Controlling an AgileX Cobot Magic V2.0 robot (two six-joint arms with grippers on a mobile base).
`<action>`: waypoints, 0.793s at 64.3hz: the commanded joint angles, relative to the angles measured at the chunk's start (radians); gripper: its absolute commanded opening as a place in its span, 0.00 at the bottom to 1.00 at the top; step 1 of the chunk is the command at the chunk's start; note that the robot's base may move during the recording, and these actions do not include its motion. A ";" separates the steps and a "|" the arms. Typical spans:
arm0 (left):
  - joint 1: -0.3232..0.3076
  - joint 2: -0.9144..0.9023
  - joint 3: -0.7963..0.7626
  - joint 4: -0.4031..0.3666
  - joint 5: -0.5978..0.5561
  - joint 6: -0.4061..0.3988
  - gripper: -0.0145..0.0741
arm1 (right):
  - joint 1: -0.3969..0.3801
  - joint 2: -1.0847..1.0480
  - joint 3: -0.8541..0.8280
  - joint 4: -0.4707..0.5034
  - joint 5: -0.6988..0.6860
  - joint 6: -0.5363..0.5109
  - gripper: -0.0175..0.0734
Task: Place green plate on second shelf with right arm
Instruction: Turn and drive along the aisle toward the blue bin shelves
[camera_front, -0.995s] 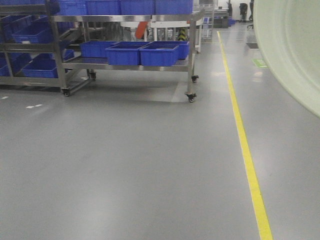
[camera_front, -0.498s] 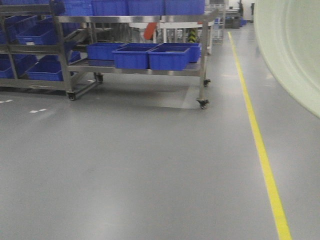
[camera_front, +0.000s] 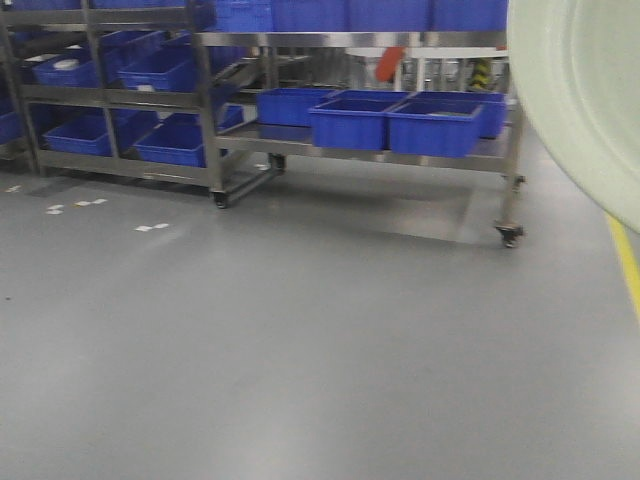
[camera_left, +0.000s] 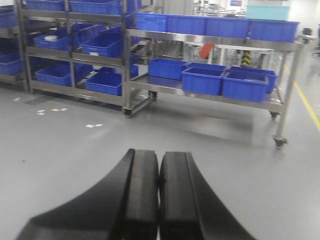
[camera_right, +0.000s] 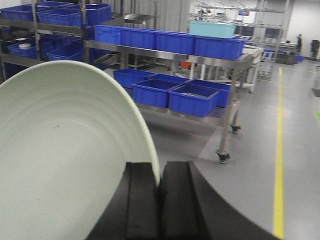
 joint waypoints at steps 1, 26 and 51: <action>0.000 -0.017 0.041 -0.003 -0.082 -0.004 0.31 | -0.007 0.015 -0.031 0.007 -0.114 0.007 0.22; 0.000 -0.017 0.041 -0.003 -0.082 -0.004 0.31 | -0.007 0.015 -0.031 0.007 -0.114 0.007 0.22; 0.000 -0.017 0.041 -0.003 -0.082 -0.004 0.31 | -0.006 0.015 -0.031 0.007 -0.114 0.007 0.22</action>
